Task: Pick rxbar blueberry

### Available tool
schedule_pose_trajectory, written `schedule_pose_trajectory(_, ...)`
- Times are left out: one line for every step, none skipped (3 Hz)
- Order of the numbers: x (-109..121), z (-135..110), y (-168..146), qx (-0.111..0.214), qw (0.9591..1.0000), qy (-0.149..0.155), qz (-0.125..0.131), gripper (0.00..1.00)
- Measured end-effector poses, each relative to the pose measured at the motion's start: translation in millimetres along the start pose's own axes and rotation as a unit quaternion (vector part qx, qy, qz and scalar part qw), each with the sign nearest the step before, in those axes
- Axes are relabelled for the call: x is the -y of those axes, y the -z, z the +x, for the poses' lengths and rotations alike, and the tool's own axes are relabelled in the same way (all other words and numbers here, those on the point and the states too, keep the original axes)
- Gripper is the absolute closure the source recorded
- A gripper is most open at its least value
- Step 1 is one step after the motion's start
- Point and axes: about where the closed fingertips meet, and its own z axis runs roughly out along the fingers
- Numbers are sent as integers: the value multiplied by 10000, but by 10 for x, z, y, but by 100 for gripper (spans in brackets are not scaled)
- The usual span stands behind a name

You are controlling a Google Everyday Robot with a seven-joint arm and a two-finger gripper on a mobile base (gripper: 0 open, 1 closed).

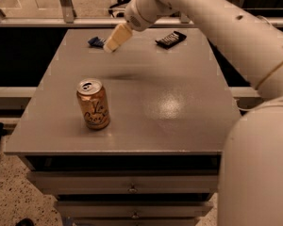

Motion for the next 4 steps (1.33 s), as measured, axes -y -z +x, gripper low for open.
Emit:
schedule_pose_trajectory(197, -2, -571, 131, 9972, -742, 18, 0)
schedule_pose_trajectory(232, 33, -867, 164, 9923, -1219, -108, 0)
schedule_pose_trajectory(243, 55, -1114, 214, 9889, -1460, -191, 0)
schedule_pose_trajectory(263, 43, -1319, 295, 9872, -1549, -221, 2)
